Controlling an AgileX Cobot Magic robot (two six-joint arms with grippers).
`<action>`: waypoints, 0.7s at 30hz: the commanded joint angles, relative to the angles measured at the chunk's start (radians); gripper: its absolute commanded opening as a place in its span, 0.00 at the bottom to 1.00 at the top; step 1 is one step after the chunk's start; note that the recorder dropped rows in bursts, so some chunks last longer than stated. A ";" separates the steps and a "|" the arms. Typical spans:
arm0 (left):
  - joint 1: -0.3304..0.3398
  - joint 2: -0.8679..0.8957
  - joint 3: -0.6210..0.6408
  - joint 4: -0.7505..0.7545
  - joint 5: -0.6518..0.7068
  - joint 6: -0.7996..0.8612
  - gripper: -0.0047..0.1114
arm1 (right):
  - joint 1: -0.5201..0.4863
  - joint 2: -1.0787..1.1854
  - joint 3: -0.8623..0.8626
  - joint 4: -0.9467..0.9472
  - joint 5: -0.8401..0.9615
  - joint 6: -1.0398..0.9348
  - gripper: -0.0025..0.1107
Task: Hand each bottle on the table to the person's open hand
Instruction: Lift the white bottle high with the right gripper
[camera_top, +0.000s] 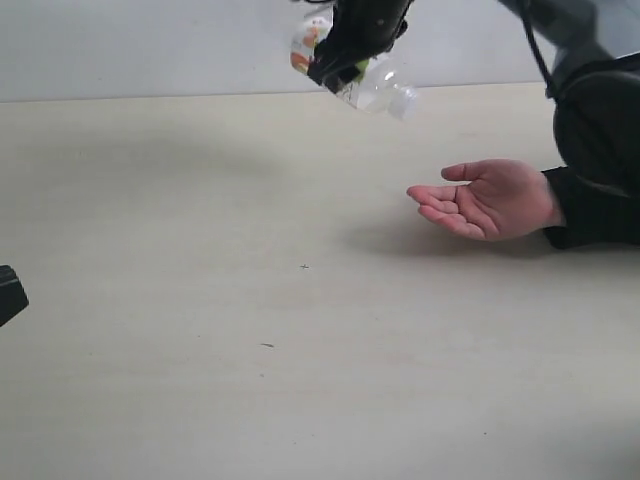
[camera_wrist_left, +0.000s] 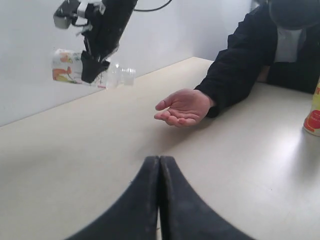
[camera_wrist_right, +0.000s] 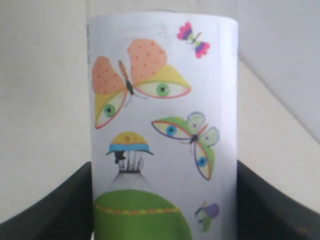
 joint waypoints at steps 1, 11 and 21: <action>0.003 -0.003 0.002 -0.005 -0.002 -0.001 0.04 | -0.004 -0.096 -0.008 -0.003 0.043 0.075 0.02; 0.003 -0.003 0.002 -0.005 -0.002 -0.001 0.04 | -0.004 -0.182 -0.008 -0.008 0.102 0.144 0.02; 0.003 -0.003 0.002 -0.005 -0.002 -0.001 0.04 | -0.004 -0.281 0.015 0.030 0.102 0.160 0.02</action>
